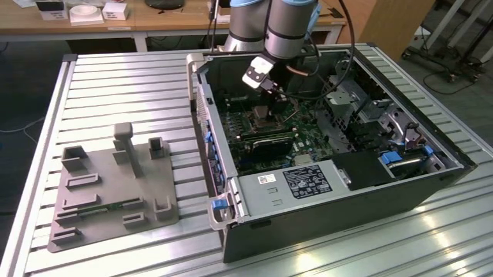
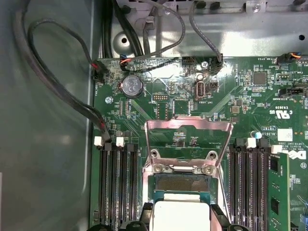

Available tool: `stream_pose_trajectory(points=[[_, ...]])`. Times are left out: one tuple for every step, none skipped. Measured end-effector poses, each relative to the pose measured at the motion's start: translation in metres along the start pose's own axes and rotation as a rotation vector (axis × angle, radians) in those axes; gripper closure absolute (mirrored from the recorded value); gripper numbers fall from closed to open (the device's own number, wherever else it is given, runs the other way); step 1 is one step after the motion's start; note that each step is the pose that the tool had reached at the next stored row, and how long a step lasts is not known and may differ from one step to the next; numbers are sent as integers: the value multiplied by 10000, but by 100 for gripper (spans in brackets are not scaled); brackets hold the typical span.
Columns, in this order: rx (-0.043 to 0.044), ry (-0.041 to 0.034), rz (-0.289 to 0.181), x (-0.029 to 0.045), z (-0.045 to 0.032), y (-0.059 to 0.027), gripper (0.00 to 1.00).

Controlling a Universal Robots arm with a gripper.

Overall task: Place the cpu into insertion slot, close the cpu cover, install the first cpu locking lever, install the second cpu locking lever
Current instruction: 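Place the cpu into insertion slot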

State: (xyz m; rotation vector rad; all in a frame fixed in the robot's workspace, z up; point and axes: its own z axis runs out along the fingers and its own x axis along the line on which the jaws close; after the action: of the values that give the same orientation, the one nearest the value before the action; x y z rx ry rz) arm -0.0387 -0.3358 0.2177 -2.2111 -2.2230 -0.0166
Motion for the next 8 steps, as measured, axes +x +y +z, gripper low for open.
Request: stream_pose_trajectory(points=[[0,1,0,0,5,0,46],[0,0,0,0,9,0,46],[1,-2,1,-1,9,0,46],[2,-2,0,-1,9,0,46],[1,-1,0,0,10,0,46],[0,0,0,0,11,1,46],[0,0,0,0,11,0,46],[0,-1,0,0,11,0,46]])
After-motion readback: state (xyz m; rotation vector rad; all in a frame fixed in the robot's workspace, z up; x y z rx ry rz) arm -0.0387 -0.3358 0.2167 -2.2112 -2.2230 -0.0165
